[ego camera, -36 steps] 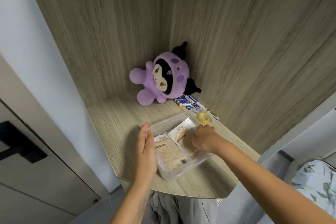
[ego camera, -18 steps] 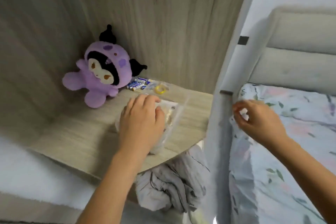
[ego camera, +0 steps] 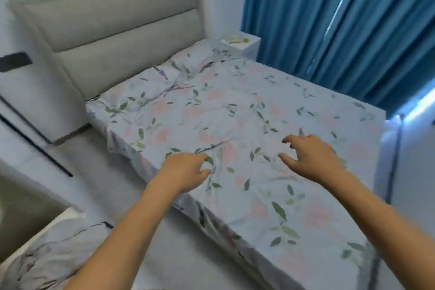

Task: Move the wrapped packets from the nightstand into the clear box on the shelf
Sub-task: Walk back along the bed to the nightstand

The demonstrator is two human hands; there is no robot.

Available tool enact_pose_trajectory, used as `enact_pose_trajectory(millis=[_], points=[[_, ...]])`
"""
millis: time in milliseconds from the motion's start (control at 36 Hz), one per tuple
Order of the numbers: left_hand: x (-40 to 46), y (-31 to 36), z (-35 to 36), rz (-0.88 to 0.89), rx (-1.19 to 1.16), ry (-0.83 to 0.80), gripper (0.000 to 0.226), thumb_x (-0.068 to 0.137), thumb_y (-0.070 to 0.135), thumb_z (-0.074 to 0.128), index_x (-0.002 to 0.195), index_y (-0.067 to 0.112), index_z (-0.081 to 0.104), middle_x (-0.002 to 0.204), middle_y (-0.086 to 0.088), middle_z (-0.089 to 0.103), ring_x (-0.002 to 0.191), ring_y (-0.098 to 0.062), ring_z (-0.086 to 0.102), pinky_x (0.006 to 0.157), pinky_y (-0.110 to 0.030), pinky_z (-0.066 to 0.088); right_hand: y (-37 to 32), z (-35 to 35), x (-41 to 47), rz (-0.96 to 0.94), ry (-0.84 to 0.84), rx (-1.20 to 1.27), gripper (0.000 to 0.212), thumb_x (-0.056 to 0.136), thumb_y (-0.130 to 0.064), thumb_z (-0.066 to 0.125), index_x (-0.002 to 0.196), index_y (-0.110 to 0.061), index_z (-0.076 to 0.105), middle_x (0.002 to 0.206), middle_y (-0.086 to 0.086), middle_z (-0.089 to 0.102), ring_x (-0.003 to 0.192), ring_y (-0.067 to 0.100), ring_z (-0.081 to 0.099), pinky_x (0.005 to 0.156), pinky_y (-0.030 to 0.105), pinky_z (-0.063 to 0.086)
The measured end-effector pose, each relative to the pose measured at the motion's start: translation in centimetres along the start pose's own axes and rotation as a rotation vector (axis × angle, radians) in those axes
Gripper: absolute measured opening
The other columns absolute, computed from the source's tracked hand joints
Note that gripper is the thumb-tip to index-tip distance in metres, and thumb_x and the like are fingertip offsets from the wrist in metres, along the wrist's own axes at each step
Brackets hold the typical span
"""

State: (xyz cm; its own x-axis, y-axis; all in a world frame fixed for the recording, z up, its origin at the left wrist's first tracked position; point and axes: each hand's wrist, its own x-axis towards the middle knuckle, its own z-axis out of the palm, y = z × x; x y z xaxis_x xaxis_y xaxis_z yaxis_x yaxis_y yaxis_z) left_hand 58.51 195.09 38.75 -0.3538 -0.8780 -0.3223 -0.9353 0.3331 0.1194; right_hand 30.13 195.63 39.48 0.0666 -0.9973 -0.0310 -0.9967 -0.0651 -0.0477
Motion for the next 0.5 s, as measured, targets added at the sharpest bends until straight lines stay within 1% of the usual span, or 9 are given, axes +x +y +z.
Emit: enact_pose_trajectory(millis=[83, 139, 250, 306, 389, 500], points=[[3.8, 7.4, -0.1, 0.134, 0.036, -0.007, 0.045, 0.099, 0.045, 0.037, 0.140, 0.024, 0.041, 0.121, -0.001, 0.063, 0.107, -0.024, 0.059, 0.080, -0.035, 0.050, 7.5, -0.3, -5.0, 0.173, 0.049, 0.070, 0.033, 0.091, -0.039, 0.052, 0.120, -0.023, 0.052, 0.114, -0.002, 0.064, 0.109, 0.022, 0.052, 0.080, 0.035, 0.045], [5.8, 12.9, 0.0, 0.209, 0.071, -0.017, 0.045, 0.100, 0.044, 0.036, 0.139, 0.023, 0.041, 0.118, -0.002, 0.063, 0.105, -0.024, 0.059, 0.076, -0.033, 0.047, 12.1, -0.5, -8.5, 0.269, 0.070, 0.083, 0.030, 0.090, -0.035, 0.054, 0.117, -0.022, 0.053, 0.112, -0.002, 0.064, 0.107, 0.023, 0.054, 0.079, 0.035, 0.046], [8.7, 24.2, 1.1, 0.326, 0.132, -0.027, 0.044, 0.100, 0.044, 0.035, 0.137, 0.023, 0.043, 0.120, -0.003, 0.062, 0.108, -0.024, 0.058, 0.078, -0.034, 0.046, 20.8, -0.6, -14.9, 0.435, 0.046, 0.091, 0.033, 0.088, -0.037, 0.056, 0.118, -0.024, 0.054, 0.112, -0.001, 0.065, 0.107, 0.025, 0.056, 0.080, 0.035, 0.048], [9.7, 30.1, 2.1, 0.380, 0.154, -0.025, 0.043, 0.100, 0.044, 0.035, 0.136, 0.023, 0.044, 0.119, -0.002, 0.062, 0.107, -0.024, 0.059, 0.076, -0.033, 0.046, 25.3, -0.4, -18.1, 0.492, 0.022, 0.096, 0.035, 0.088, -0.039, 0.056, 0.120, -0.024, 0.054, 0.111, 0.000, 0.066, 0.105, 0.025, 0.056, 0.080, 0.035, 0.051], [10.8, 38.6, 3.5, 0.445, 0.160, -0.043, 0.042, 0.100, 0.043, 0.036, 0.136, 0.023, 0.045, 0.118, -0.002, 0.063, 0.106, -0.023, 0.058, 0.075, -0.032, 0.045, 31.7, 0.0, -22.7, 0.557, -0.018, 0.082, 0.038, 0.088, -0.042, 0.054, 0.122, -0.025, 0.053, 0.111, -0.001, 0.065, 0.104, 0.023, 0.057, 0.079, 0.033, 0.050], [12.2, 48.2, 4.5, 0.503, 0.138, -0.055, 0.042, 0.100, 0.044, 0.037, 0.136, 0.024, 0.045, 0.124, -0.002, 0.061, 0.111, -0.024, 0.057, 0.083, -0.034, 0.047, 38.6, 0.6, -27.3, 0.628, -0.048, 0.084, 0.044, 0.088, -0.046, 0.052, 0.129, -0.029, 0.049, 0.113, -0.004, 0.064, 0.107, 0.020, 0.055, 0.080, 0.031, 0.046]])
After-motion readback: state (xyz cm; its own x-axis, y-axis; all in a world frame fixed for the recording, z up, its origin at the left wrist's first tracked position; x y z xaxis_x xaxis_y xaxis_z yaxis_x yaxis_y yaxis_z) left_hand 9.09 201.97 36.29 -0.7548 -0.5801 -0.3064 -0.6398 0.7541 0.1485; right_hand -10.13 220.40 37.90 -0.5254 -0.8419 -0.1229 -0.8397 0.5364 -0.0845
